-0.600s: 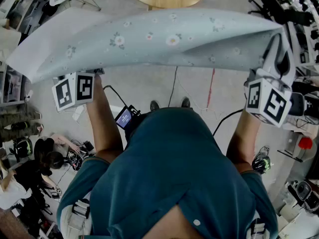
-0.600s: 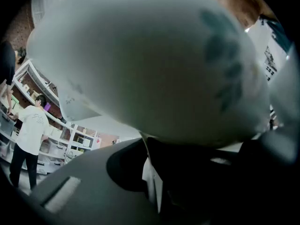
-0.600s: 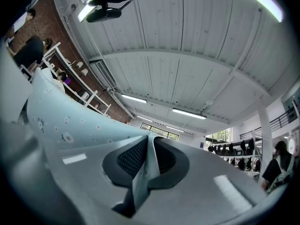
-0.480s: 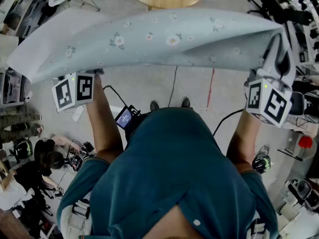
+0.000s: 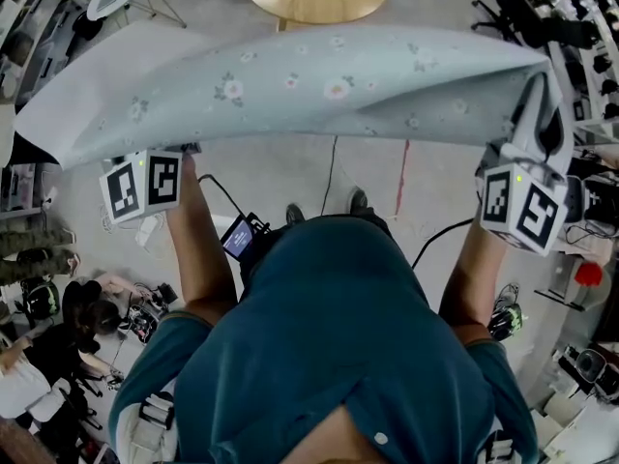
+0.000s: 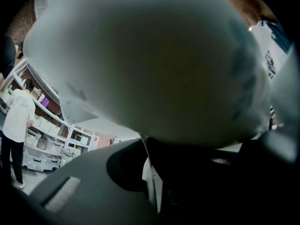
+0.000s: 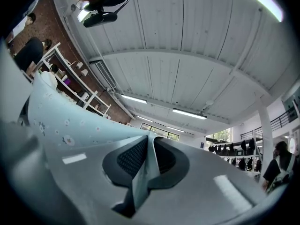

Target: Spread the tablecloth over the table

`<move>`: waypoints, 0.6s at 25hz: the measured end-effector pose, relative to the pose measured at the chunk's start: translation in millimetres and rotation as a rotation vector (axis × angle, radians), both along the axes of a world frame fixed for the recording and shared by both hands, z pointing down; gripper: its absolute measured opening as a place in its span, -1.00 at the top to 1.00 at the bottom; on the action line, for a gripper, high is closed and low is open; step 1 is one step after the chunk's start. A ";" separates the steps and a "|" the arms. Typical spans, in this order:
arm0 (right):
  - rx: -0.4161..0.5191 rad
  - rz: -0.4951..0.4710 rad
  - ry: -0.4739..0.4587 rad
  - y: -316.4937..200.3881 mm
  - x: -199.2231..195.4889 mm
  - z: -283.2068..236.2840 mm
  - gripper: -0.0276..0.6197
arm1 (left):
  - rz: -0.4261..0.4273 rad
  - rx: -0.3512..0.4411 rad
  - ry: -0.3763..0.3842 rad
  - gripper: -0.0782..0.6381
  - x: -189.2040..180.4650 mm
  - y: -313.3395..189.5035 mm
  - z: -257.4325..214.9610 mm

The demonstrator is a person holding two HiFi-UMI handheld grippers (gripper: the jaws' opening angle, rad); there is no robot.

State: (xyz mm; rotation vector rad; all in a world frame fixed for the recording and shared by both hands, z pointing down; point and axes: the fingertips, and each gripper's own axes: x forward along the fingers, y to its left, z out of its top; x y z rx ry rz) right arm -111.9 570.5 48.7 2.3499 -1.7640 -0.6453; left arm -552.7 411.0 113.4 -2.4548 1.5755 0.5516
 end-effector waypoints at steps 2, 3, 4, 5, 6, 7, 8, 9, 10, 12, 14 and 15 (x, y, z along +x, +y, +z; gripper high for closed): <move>0.000 -0.017 -0.017 -1.8 3.9 2.2 0.86 | -0.003 -0.004 -0.006 0.77 2.1 0.1 1.2; -0.001 -0.026 -0.024 -2.8 5.7 4.1 0.86 | -0.006 -0.005 -0.009 0.77 2.6 0.9 2.0; -0.002 -0.033 -0.030 -4.2 7.6 6.1 0.86 | -0.010 -0.006 -0.012 0.77 3.2 1.6 3.0; -0.003 -0.039 -0.034 -6.4 10.5 8.1 0.86 | -0.014 -0.007 -0.015 0.77 4.8 1.6 4.0; -0.003 -0.044 -0.039 -9.7 15.0 9.6 0.86 | -0.018 -0.010 -0.018 0.77 8.3 0.2 4.5; -0.004 -0.049 -0.043 -14.7 22.1 10.6 0.86 | -0.022 -0.014 -0.021 0.77 14.4 -2.9 4.5; -0.005 -0.054 -0.047 -21.5 31.9 11.0 0.86 | -0.028 -0.019 -0.025 0.77 23.1 -7.1 4.1; -0.007 -0.062 -0.052 -29.8 44.1 11.5 0.86 | -0.036 -0.026 -0.030 0.77 33.9 -11.4 3.4; -0.009 -0.073 -0.060 -38.7 57.6 12.6 0.86 | -0.046 -0.030 -0.037 0.77 45.7 -15.2 2.4; -0.012 -0.102 -0.079 -56.1 85.6 15.8 0.86 | -0.065 -0.031 -0.053 0.77 70.2 -21.7 -0.5; -0.015 -0.132 -0.090 -71.9 112.2 14.4 0.86 | -0.073 -0.031 -0.063 0.77 94.6 -29.5 -5.5; -0.014 -0.145 -0.089 -79.3 124.1 11.0 0.86 | -0.076 -0.032 -0.065 0.77 104.8 -33.3 -9.1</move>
